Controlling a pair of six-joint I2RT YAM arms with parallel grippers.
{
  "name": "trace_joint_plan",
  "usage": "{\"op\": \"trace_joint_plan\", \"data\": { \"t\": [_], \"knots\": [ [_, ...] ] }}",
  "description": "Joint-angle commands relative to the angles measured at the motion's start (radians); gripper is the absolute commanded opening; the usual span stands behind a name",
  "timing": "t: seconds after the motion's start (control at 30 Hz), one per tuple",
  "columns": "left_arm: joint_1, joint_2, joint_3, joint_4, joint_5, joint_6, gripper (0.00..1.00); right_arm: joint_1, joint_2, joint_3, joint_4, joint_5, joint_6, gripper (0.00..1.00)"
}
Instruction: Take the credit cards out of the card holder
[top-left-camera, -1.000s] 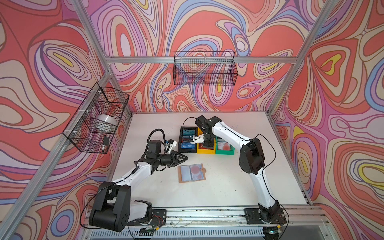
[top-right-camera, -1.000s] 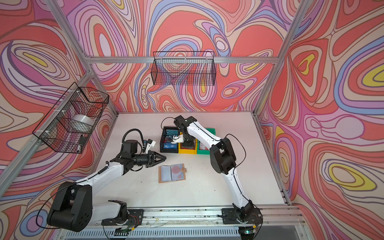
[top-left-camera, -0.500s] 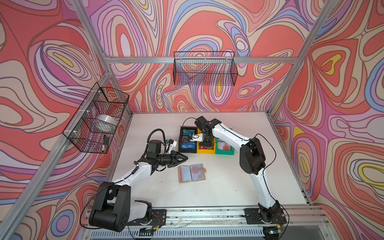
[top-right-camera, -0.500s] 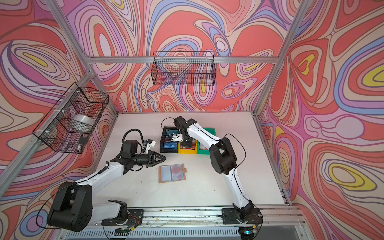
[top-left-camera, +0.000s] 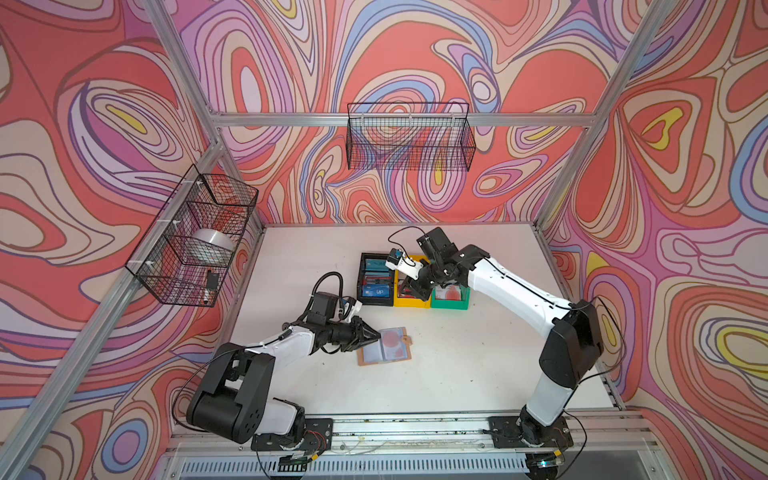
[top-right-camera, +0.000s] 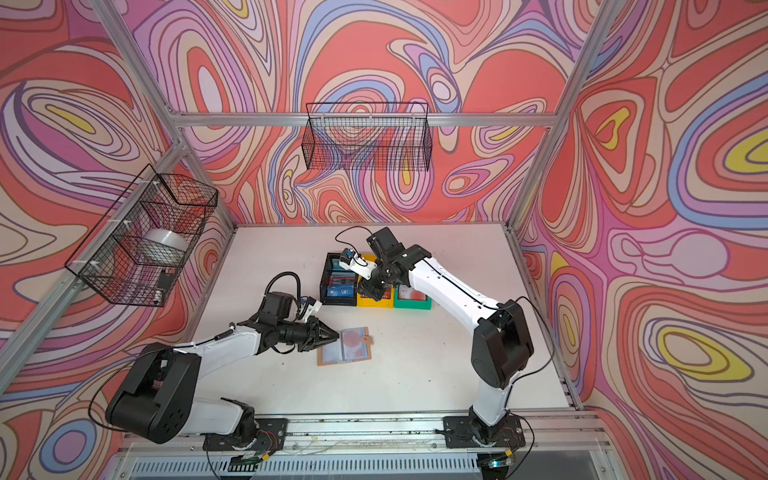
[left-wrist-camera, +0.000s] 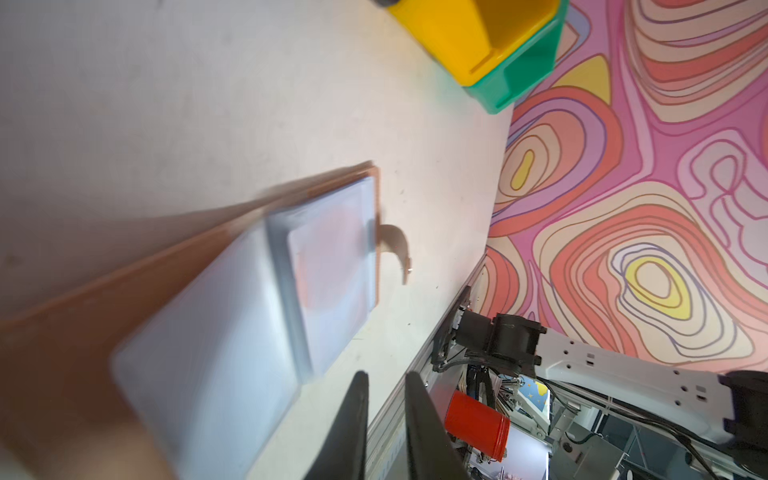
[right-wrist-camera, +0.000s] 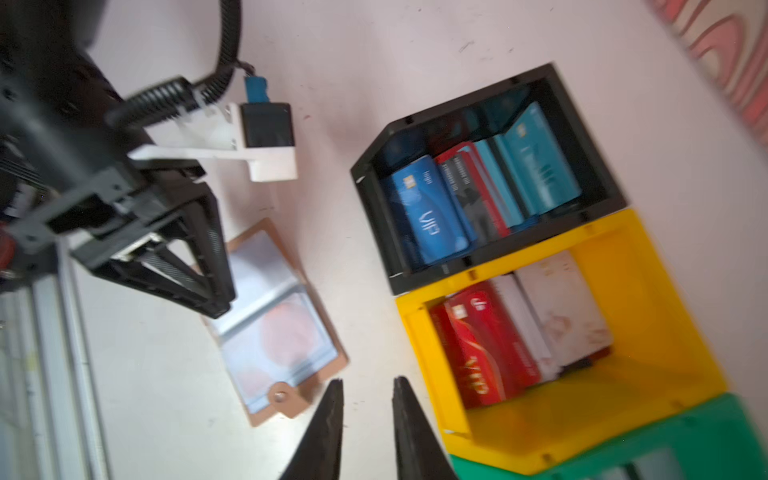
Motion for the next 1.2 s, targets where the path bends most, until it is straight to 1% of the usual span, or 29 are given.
{"op": "trace_joint_plan", "data": {
  "t": [0.0,0.1,0.17,0.27,0.47,0.67,0.83,1.17],
  "knots": [
    [-0.002,0.042,-0.053,0.061,-0.054,-0.072,0.17,0.016,0.03,-0.147,0.06,-0.154,0.13,0.23],
    [-0.003,0.047,-0.066,0.071,-0.078,-0.088,0.17,0.019,0.026,-0.232,0.133,-0.203,0.199,0.22],
    [-0.004,0.046,-0.056,0.032,-0.099,-0.073,0.17,0.021,0.026,-0.256,0.161,-0.228,0.222,0.22],
    [-0.004,0.05,-0.041,-0.01,-0.124,-0.056,0.17,0.021,0.045,-0.263,0.183,-0.243,0.235,0.23],
    [-0.005,0.068,-0.024,-0.058,-0.162,-0.034,0.17,0.033,0.146,-0.238,0.175,-0.258,0.253,0.22],
    [-0.012,0.079,-0.03,-0.049,-0.164,-0.034,0.17,0.035,0.185,-0.273,0.222,-0.242,0.28,0.22],
    [-0.011,0.086,-0.03,-0.045,-0.163,-0.029,0.17,0.035,0.202,-0.276,0.213,-0.212,0.285,0.22],
    [-0.012,0.107,-0.027,-0.026,-0.146,-0.022,0.17,0.035,0.246,-0.273,0.203,-0.199,0.289,0.22]
  ]
}}
